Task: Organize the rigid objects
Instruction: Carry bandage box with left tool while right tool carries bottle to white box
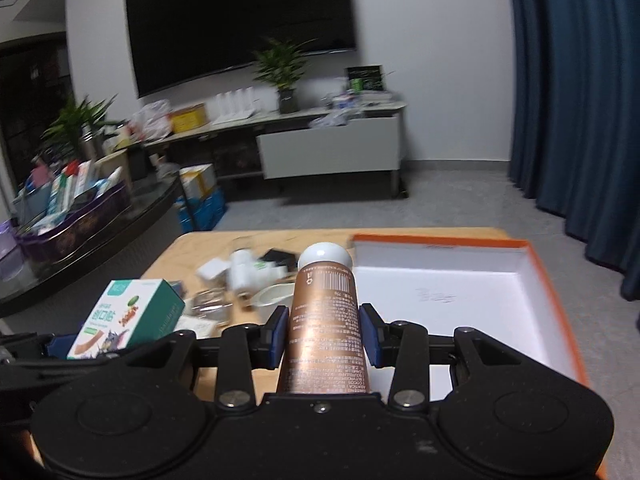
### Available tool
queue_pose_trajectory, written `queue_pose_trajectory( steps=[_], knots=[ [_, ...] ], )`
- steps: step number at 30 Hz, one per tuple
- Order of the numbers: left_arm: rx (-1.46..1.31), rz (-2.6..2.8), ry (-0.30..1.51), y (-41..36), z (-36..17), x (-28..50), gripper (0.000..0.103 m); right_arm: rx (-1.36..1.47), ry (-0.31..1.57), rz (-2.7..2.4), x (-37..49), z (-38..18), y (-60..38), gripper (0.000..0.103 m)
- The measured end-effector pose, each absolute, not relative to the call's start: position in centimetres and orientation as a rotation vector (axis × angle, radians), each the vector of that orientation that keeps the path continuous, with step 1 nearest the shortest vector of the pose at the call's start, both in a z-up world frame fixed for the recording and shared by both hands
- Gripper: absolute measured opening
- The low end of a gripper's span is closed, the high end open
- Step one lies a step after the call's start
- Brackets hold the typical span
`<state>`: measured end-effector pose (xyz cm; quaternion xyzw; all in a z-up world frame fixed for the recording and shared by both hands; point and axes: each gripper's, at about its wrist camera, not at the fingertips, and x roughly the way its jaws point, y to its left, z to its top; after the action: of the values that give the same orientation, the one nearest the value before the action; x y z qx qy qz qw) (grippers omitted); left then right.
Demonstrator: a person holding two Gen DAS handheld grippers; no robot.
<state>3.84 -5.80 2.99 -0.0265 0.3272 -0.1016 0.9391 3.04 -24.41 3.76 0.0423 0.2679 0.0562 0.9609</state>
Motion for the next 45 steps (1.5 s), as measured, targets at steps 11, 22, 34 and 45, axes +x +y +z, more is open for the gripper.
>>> queue_pose_trajectory(
  steps=[11, 22, 34, 45],
  knots=[
    [0.014, -0.326, 0.67, -12.9, 3.3, 7.4, 0.071, 0.134, 0.507, -0.014, 2.5, 4.6, -31.5, 0.047],
    [0.087, -0.354, 0.687, -16.3, 2.2, 9.4, 0.071, 0.179, 0.523, -0.041, 4.5, 3.1, -34.5, 0.047],
    [0.106, -0.349, 0.7, -17.4, 1.9, 10.2, 0.071, 0.193, 0.563, -0.04, 6.8, 1.9, -34.7, 0.047],
    [0.099, -0.348, 0.707, -17.6, 1.9, 10.5, 0.071, 0.189, 0.569, -0.041, 7.4, 2.0, -34.8, 0.047]
  ],
)
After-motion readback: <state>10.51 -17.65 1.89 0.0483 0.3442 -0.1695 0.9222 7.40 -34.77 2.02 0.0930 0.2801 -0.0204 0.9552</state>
